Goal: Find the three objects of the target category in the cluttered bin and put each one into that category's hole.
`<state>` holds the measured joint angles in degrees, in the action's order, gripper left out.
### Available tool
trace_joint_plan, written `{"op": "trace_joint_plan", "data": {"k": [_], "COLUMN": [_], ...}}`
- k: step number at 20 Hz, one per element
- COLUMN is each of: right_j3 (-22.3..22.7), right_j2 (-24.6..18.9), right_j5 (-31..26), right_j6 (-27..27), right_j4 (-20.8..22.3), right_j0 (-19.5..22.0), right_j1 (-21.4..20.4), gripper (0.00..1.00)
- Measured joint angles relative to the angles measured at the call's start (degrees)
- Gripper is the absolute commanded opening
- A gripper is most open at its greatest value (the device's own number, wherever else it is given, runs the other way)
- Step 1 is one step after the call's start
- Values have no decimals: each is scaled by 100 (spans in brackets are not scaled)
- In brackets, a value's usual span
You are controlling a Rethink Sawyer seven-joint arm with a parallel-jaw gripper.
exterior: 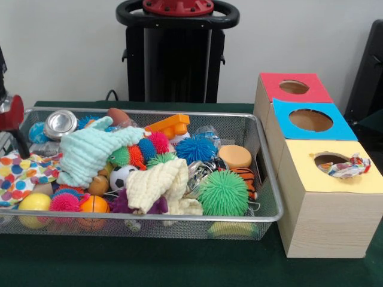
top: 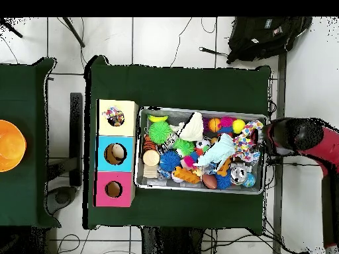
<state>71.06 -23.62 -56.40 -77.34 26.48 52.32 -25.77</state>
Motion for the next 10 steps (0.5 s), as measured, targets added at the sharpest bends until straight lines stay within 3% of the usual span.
{"op": "trace_joint_plan", "data": {"k": [10], "right_j3": [572], "right_j2": [21], "right_j5": [36], "right_j6": [0], "right_j4": [184], "right_j0": [497], "right_j1": [-299], "gripper": [100]}}
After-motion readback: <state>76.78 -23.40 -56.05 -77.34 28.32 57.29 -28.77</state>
